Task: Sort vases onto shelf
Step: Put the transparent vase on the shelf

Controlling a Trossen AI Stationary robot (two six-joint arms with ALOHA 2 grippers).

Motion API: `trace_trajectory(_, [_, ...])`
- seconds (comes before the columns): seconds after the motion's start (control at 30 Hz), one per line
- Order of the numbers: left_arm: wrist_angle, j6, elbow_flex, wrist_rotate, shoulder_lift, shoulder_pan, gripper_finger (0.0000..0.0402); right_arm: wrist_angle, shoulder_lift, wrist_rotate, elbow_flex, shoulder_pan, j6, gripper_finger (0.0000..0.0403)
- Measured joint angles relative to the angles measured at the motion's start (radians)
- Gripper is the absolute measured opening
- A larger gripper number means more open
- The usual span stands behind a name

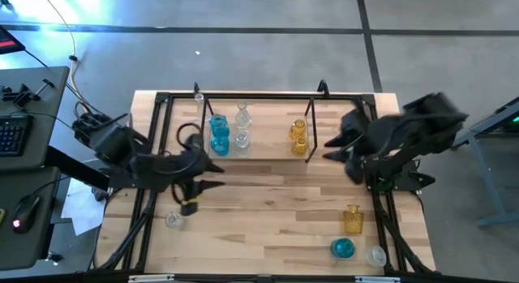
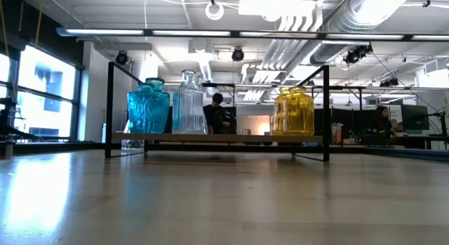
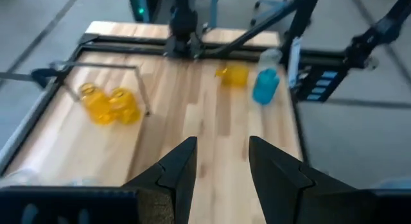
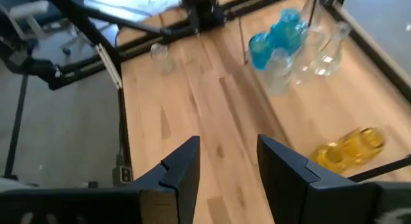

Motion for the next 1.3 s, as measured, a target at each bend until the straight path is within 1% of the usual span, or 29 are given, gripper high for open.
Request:
trace_trajectory(0.17, [-0.123, -0.007, 0.000, -0.080, -0.036, -0.029, 0.0131, 0.000, 0.105, -0.003, 0.000, 0.064, 0.088, 0.0136])
trace_trajectory(0.4, [-0.234, -0.008, 0.000, -0.146, -0.055, -0.032, 0.0131, 0.000, 0.232, 0.006, 0.000, 0.145, 0.208, 0.0136])
trace_trajectory(0.47, [-0.295, -0.040, 0.000, -0.173, -0.061, -0.029, 0.0131, 0.000, 0.250, 0.017, 0.000, 0.166, 0.256, 0.0136])
trace_trajectory(0.53, [-0.390, -0.109, -0.001, -0.201, -0.074, -0.028, 0.0131, 0.000, 0.262, 0.042, 0.000, 0.191, 0.306, 0.0136])
trace_trajectory(0.57, [-0.410, -0.145, -0.003, -0.213, -0.083, -0.028, 0.0131, 0.000, 0.266, 0.052, 0.000, 0.206, 0.331, 0.0136])
trace_trajectory(0.67, [-0.378, -0.145, -0.029, -0.223, -0.143, -0.031, 0.0131, 0.000, 0.268, 0.093, 0.000, 0.255, 0.416, 0.0136])
trace_trajectory(0.77, [-0.405, -0.204, -0.028, -0.243, -0.199, -0.033, 0.0131, 0.000, 0.266, 0.146, 0.000, 0.306, 0.492, 0.0136])
trace_trajectory(0.83, [-0.390, -0.219, -0.029, -0.245, -0.229, -0.033, 0.0131, 0.000, 0.267, 0.178, 0.000, 0.336, 0.535, 0.0136])
trace_trajectory(0.97, [-0.397, -0.224, -0.028, -0.275, -0.272, -0.033, 0.0131, 0.000, 0.266, 0.207, 0.000, 0.374, 0.606, 0.0136])
trace_trajectory(1.1, [-0.397, -0.224, -0.028, -0.357, -0.281, -0.033, 0.0131, 0.002, 0.266, 0.224, -0.009, 0.378, 0.619, 0.0136])
trace_trajectory(1.23, [-0.396, -0.177, -0.029, -0.451, -0.254, -0.006, 0.0131, 0.000, 0.266, 0.254, -0.067, 0.312, 0.570, 0.0136])
trace_trajectory(1.3, [-0.397, -0.141, -0.029, -0.469, -0.232, 0.020, 0.0131, 0.000, 0.266, 0.249, -0.110, 0.257, 0.530, 0.0136])
